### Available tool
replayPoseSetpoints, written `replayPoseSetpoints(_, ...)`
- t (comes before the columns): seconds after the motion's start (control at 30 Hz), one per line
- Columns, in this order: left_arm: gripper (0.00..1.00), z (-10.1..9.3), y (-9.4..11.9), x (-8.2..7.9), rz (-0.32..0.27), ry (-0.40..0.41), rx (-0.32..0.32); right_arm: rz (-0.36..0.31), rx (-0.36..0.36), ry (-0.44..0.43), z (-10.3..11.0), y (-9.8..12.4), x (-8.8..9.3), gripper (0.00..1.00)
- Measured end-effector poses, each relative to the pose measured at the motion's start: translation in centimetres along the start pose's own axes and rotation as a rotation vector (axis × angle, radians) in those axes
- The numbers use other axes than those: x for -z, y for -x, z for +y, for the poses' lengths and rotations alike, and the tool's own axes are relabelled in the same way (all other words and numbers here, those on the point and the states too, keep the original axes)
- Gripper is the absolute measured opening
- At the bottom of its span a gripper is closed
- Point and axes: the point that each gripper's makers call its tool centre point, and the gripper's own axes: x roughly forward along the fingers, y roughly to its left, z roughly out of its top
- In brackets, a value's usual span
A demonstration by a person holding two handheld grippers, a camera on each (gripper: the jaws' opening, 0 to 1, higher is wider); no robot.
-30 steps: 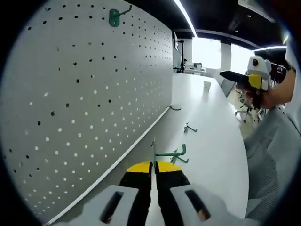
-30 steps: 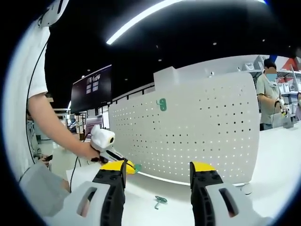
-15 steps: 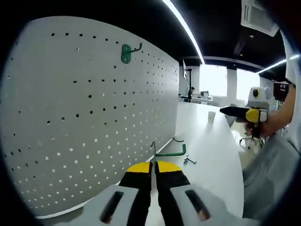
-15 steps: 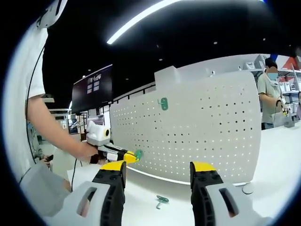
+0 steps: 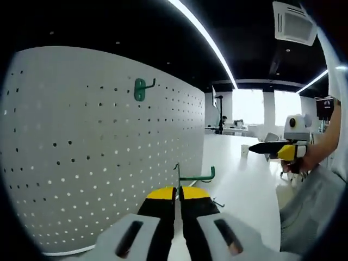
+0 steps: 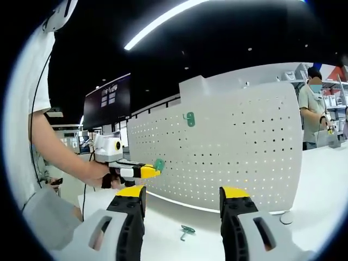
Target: Insert the hook assembly into the mounting plate slot until the hook locks in place.
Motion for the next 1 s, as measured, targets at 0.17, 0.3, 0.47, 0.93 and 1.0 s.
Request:
replayPoseSetpoints(0.17,0.03,-0.1,0.1,-0.5,-0.012,-0.003,-0.006,-0.002,-0.001,-0.001,0.0,0.0,-0.1,0.52)
replayPoseSetpoints(0.3,0.03,-0.4,0.4,-1.2,-0.031,-0.005,-0.014,0.001,-0.005,-0.012,0.0,0.0,0.0,0.52)
replayPoseSetpoints(0.47,0.03,-1.0,0.9,-2.0,-0.059,-0.006,-0.027,0.005,-0.012,-0.017,0.2,0.0,0.1,0.52)
replayPoseSetpoints(0.93,0.03,-2.6,2.3,-4.1,-0.138,0.001,-0.076,0.013,-0.029,-0.006,0.7,-0.2,0.3,0.52)
replayPoseSetpoints(1.0,0.03,-2.8,2.4,-4.5,-0.151,0.005,-0.081,0.012,-0.028,-0.006,0.6,-0.2,0.3,0.52)
